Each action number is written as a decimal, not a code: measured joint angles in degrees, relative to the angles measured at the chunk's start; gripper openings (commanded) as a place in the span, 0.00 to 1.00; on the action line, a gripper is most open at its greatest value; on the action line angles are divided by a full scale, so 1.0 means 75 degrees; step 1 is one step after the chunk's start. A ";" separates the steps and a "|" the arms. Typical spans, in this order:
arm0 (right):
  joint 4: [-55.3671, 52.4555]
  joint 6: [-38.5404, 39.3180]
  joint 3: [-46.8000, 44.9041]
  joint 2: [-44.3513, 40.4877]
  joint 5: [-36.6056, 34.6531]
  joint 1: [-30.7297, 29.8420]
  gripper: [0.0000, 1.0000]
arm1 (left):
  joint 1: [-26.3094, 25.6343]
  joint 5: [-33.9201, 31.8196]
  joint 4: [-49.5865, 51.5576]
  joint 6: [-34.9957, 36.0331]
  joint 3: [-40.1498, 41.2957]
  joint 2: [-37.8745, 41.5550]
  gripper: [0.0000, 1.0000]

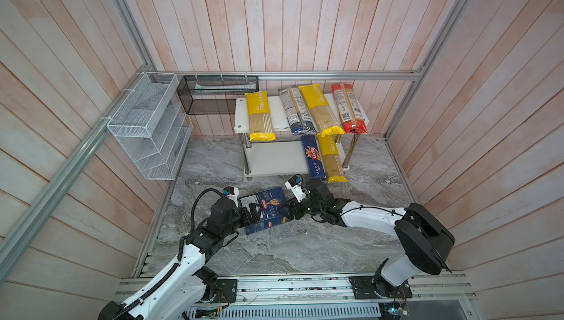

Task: Arrange pasta packages on shelves
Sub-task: Place the pasta box at the center of the table.

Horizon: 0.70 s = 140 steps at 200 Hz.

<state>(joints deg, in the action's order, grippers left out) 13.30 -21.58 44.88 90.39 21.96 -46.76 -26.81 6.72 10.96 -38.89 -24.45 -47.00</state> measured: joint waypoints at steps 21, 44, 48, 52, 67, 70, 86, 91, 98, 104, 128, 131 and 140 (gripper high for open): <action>-0.0017 -0.0154 -0.0114 -0.0041 -0.0096 -0.0064 0.69 | 0.0000 -0.0134 -0.0122 0.0038 0.0006 -0.0093 1.00; -0.0265 -0.0323 0.0026 -0.0041 -0.0236 -0.0099 0.69 | -0.0035 -0.0463 -0.0093 0.0009 0.0050 -0.0149 1.00; -0.0338 -0.0332 0.0082 -0.0035 -0.0254 -0.0099 0.70 | -0.0041 -0.0527 -0.0087 0.0006 0.0064 -0.0154 1.00; -0.0431 -0.0358 0.0157 -0.0029 -0.0274 -0.0102 0.70 | -0.0047 -0.0565 -0.0082 0.0003 0.0076 -0.0157 1.00; -0.0612 -0.0423 0.0367 -0.0023 -0.0364 -0.0090 0.70 | -0.0058 -0.0702 -0.0032 -0.0038 0.0090 -0.0210 1.00; -0.0621 -0.0452 0.0399 -0.0023 -0.0379 -0.0082 0.70 | -0.0061 -0.0729 -0.0032 -0.0044 0.0090 -0.0224 1.00; -0.0638 -0.0565 0.0472 -0.0026 -0.0455 0.0000 0.71 | -0.0079 -0.0807 -0.0032 -0.0102 0.0090 -0.0280 1.00; -0.0662 -0.0609 0.0472 -0.0026 -0.0490 0.0044 0.72 | -0.0079 -0.0831 -0.0032 -0.0131 0.0090 -0.0291 1.00; -0.0697 -0.0682 0.0472 -0.0026 -0.0533 0.0122 0.72 | -0.0079 -0.0871 -0.0035 -0.0166 0.0090 -0.0297 1.00; -0.0702 -0.0734 0.0460 -0.0026 -0.0548 0.0198 0.72 | -0.0079 -0.0901 -0.0044 -0.0195 0.0096 -0.0297 1.00; -0.0702 -0.0874 0.0428 -0.0023 -0.0551 0.0455 0.72 | -0.0076 -0.0962 -0.0064 -0.0344 0.0154 -0.0341 1.00; -0.0702 -0.0877 0.0428 -0.0023 -0.0551 0.0466 0.72 | -0.0073 -0.0962 -0.0058 -0.0367 0.0157 -0.0356 1.00; -0.0685 -0.0903 0.0428 -0.0009 -0.0542 0.0478 0.72 | -0.0070 -0.0962 -0.0058 -0.0402 0.0160 -0.0414 1.00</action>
<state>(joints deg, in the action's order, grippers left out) 8.16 -28.36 48.10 90.32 17.89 -43.18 -27.33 -0.49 10.52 -41.91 -23.24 -50.11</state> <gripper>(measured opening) 0.716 0.998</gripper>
